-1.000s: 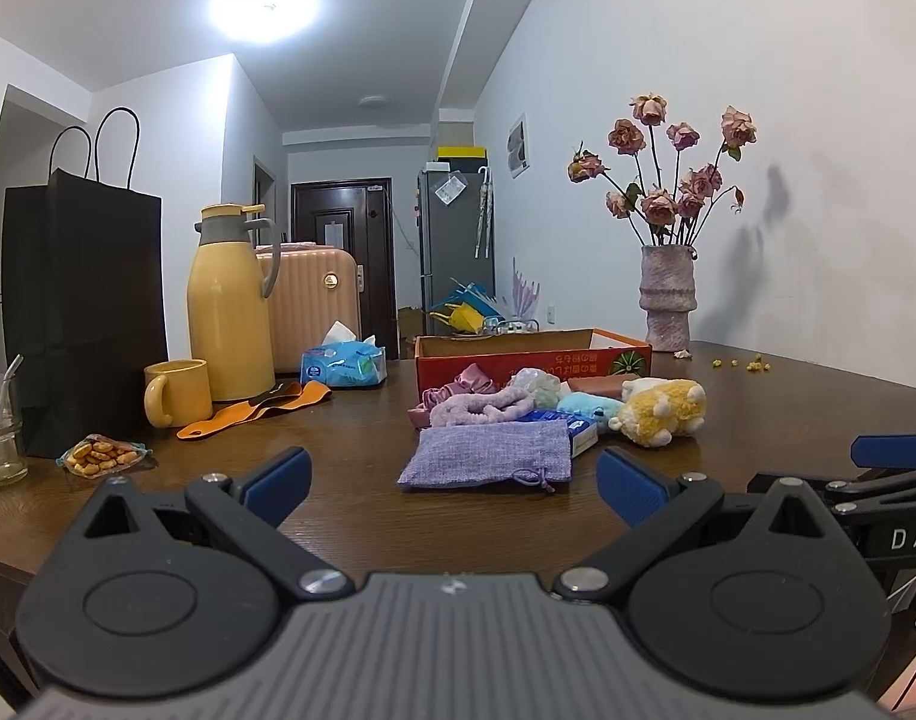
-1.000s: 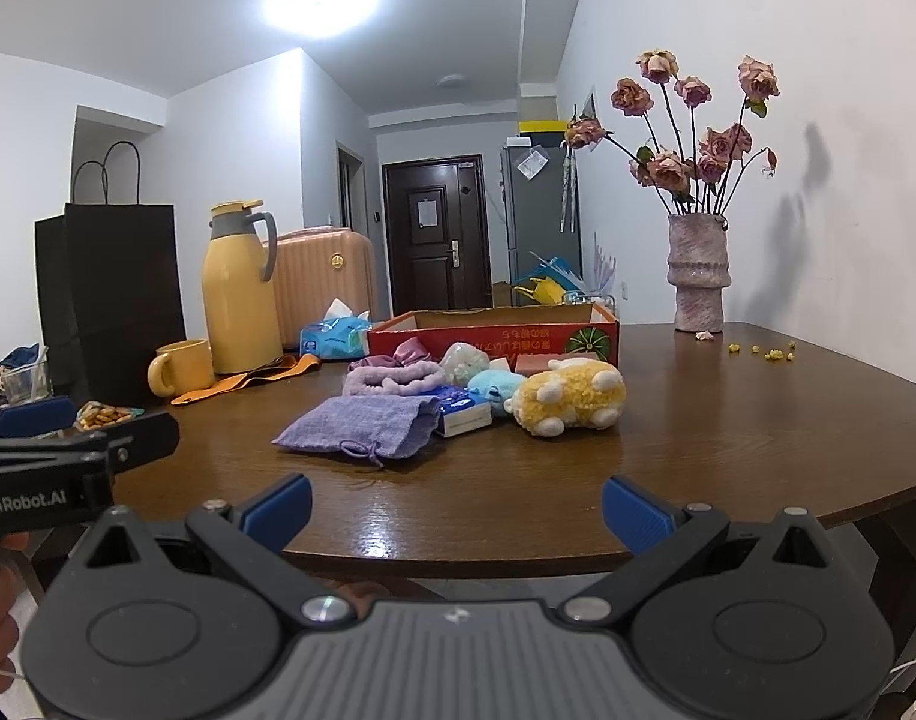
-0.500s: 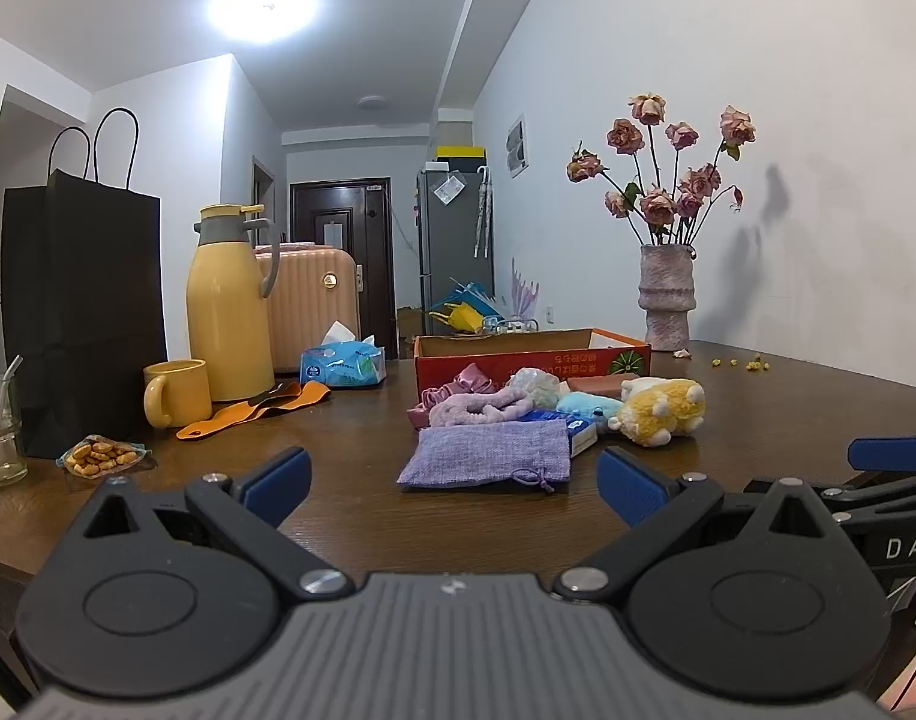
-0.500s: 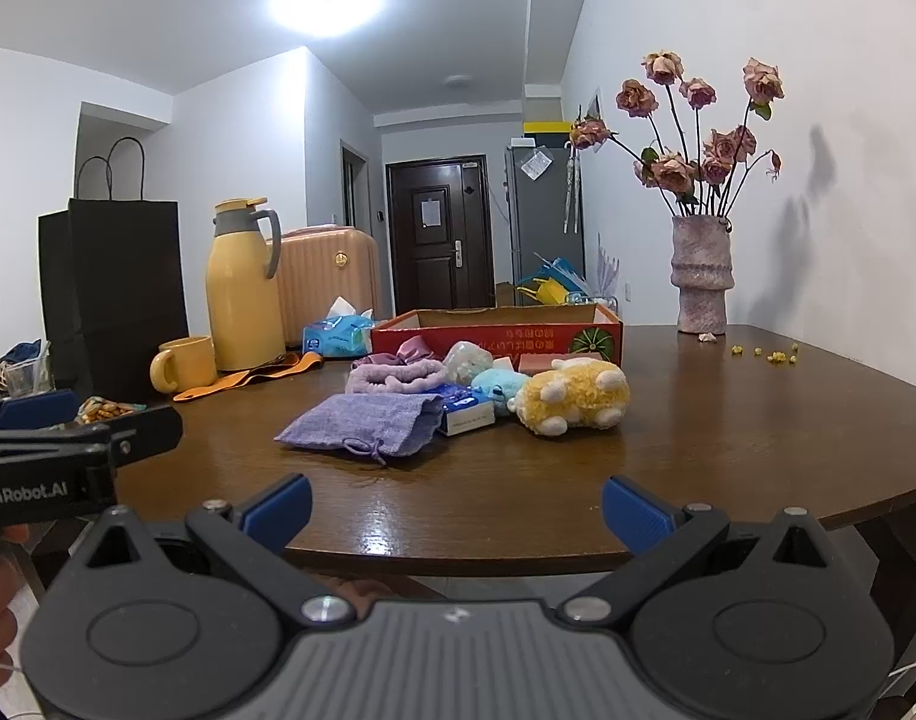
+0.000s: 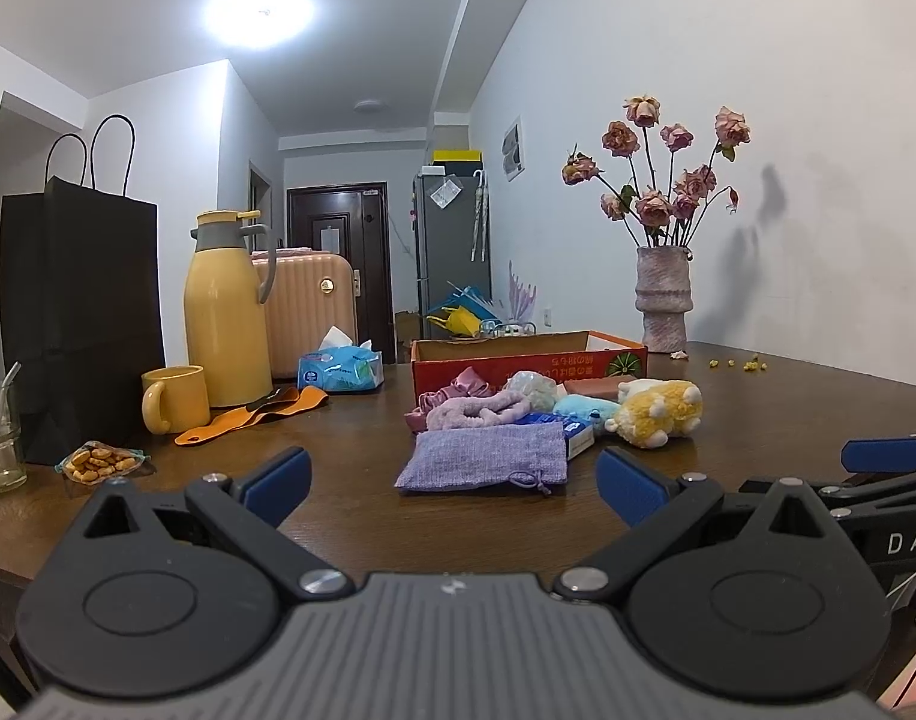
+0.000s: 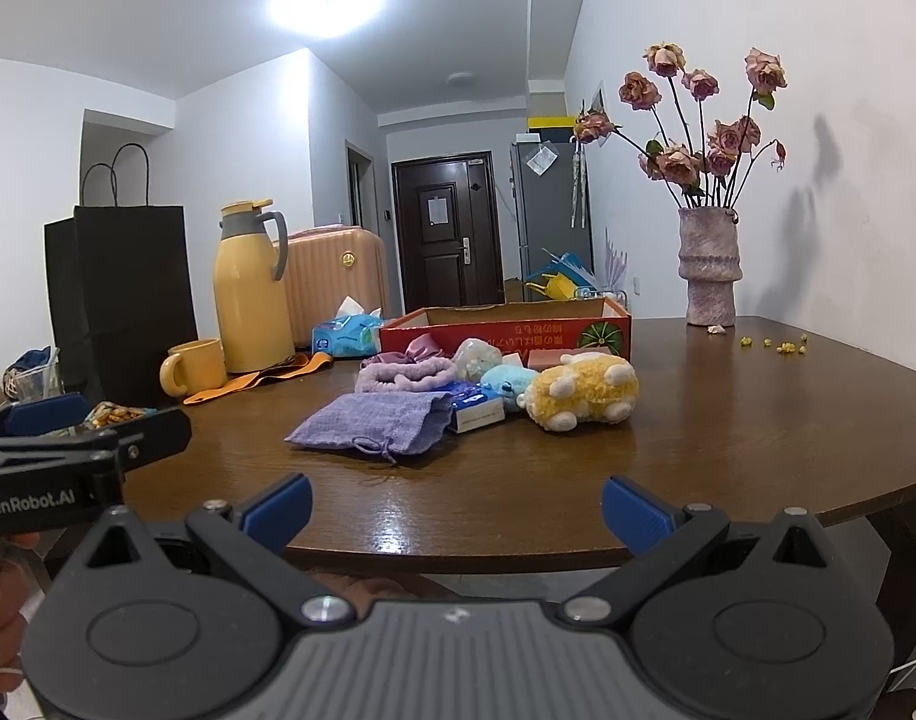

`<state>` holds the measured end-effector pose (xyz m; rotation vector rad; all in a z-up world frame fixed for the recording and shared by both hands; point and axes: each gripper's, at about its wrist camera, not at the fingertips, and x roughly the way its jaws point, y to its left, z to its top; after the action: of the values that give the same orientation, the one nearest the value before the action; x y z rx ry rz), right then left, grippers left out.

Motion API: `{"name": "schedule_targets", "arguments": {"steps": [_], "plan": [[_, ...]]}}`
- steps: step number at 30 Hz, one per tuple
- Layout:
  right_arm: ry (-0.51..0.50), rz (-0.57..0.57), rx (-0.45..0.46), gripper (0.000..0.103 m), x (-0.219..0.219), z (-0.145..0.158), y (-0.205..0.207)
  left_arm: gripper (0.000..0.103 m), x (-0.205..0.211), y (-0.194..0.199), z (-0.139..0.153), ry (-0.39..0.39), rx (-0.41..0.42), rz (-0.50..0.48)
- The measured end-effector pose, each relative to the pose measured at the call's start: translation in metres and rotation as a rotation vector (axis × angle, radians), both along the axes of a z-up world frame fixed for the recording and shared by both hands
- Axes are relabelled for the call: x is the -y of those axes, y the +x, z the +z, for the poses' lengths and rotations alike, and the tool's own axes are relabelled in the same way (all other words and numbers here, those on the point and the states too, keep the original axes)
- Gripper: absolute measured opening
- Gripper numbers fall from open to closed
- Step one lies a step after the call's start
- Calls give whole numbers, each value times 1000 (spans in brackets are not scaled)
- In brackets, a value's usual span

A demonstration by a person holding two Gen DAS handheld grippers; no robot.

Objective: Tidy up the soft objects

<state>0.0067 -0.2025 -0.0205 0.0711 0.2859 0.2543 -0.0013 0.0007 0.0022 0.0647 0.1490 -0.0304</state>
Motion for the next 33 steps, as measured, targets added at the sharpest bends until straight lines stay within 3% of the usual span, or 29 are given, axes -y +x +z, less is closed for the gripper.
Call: {"name": "schedule_targets", "arguments": {"steps": [23,30,33], "plan": [[22,1,-4,103,1,-5,2,103,0,0,-1,3,-6,-6],[9,-7,-13,103,-4,-17,34,103,-9,40,-5,-22,-88,-33],[73,15,-57,103,0,-15,59,103,-15,63,-5,-26,-104,-27]]}}
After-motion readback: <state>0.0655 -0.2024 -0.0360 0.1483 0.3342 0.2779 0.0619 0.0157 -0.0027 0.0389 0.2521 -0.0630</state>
